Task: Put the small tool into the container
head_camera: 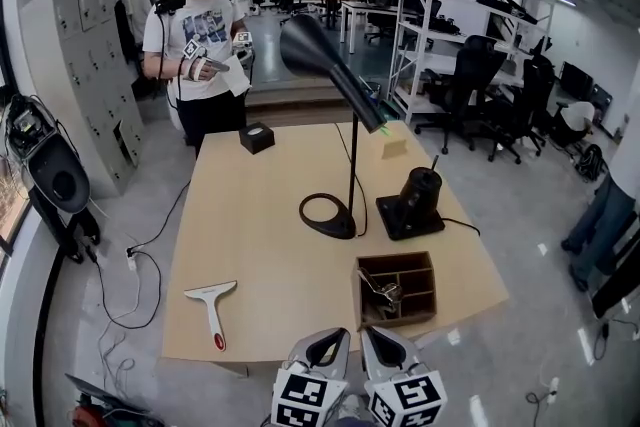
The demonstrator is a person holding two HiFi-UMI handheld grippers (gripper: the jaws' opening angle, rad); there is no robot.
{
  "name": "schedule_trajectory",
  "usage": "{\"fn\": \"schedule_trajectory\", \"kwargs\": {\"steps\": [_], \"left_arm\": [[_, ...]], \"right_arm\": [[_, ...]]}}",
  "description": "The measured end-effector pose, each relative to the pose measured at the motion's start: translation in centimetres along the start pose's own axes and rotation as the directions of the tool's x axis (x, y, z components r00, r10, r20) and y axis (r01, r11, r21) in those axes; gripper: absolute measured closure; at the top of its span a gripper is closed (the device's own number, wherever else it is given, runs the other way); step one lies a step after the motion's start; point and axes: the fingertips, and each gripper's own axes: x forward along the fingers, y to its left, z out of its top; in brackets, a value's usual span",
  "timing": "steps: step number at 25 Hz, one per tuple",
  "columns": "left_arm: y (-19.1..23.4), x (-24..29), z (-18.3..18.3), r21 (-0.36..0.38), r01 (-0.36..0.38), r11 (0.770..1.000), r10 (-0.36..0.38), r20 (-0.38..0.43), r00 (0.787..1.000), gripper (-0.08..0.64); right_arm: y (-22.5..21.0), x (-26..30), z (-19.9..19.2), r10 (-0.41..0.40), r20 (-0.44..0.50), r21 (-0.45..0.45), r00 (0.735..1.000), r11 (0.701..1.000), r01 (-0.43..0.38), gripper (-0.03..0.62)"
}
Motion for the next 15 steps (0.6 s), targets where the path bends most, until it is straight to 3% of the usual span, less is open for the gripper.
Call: {"fn": "schedule_trajectory", "kwargs": {"steps": [7,15], "left_arm": [[0.6,-5.1,-0.6,0.006,-0.002,1.000,0.002,0.004,1.000,0.554],[-0.3,-8.5,-1.5,0.011,-0.003,1.000,0.003,0.004,1.000,0.554]], "right_arm": [[4.8,-1.6,-0.6,-0.001,0.000,0.002,1.000,1.000,0.001,0.588],[7.4,-3.6,-1.6,0.002,0.001,0.002,1.000,1.000,-0.002,0.588]]}}
